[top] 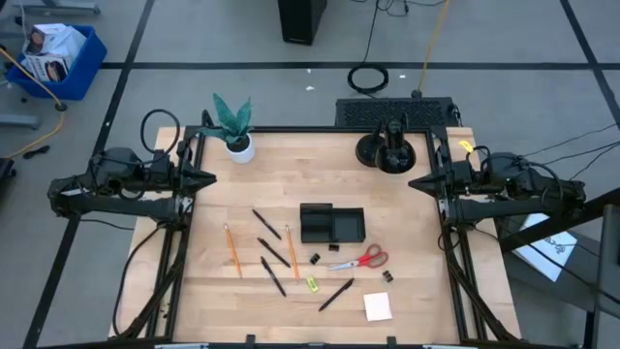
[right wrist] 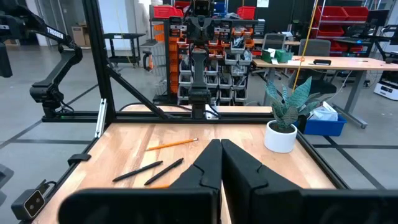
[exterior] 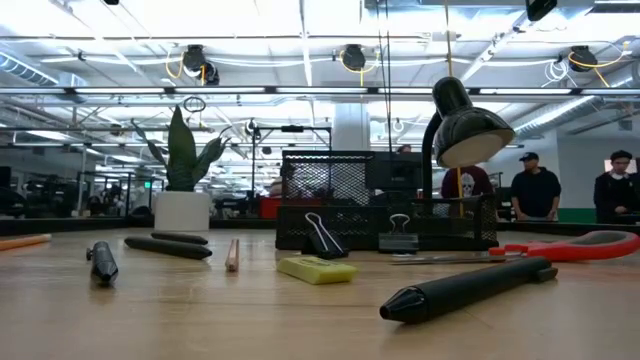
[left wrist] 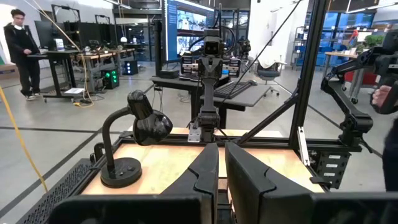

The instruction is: Pick and place office supplies into organizer

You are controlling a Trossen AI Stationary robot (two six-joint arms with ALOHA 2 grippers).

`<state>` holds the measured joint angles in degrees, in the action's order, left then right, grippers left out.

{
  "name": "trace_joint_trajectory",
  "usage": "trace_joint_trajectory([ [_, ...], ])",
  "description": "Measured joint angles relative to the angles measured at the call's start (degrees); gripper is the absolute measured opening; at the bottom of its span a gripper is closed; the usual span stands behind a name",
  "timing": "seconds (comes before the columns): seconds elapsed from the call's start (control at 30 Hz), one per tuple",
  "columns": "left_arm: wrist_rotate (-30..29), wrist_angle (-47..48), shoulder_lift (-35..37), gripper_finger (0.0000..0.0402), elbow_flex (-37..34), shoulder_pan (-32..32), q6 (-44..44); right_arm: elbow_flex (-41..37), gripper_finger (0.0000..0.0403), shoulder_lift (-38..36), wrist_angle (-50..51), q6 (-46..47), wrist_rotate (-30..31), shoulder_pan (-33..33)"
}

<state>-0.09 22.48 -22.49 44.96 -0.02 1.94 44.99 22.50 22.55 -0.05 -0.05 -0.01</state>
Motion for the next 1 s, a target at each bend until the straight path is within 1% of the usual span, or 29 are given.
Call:
trace_joint_trajectory([
  [0.23,0.0,0.01,0.0,0.0037,0.0,-0.01,0.02,0.0,0.0,0.0,-0.18,0.0,0.0,0.0],
  [0.57,-0.24,0.0,0.01,0.0037,-0.01,0.0,-0.44,0.0,0.0,0.02,-2.96,0.31,-0.02,0.0],
  [0.7,-4.73,-0.26,-0.01,0.0037,-0.01,-0.01,-1.54,0.0,0.0,0.07,-6.1,3.84,-0.02,0.0],
  [0.87,-5.13,-0.88,-0.01,0.0037,-0.01,-0.01,1.69,0.0,0.0,0.79,-10.27,10.99,-0.11,0.09],
  [1.0,-5.11,-6.39,-1.29,0.0037,0.06,-0.01,3.37,-0.05,0.0,1.83,-10.4,12.87,-0.13,0.09],
])
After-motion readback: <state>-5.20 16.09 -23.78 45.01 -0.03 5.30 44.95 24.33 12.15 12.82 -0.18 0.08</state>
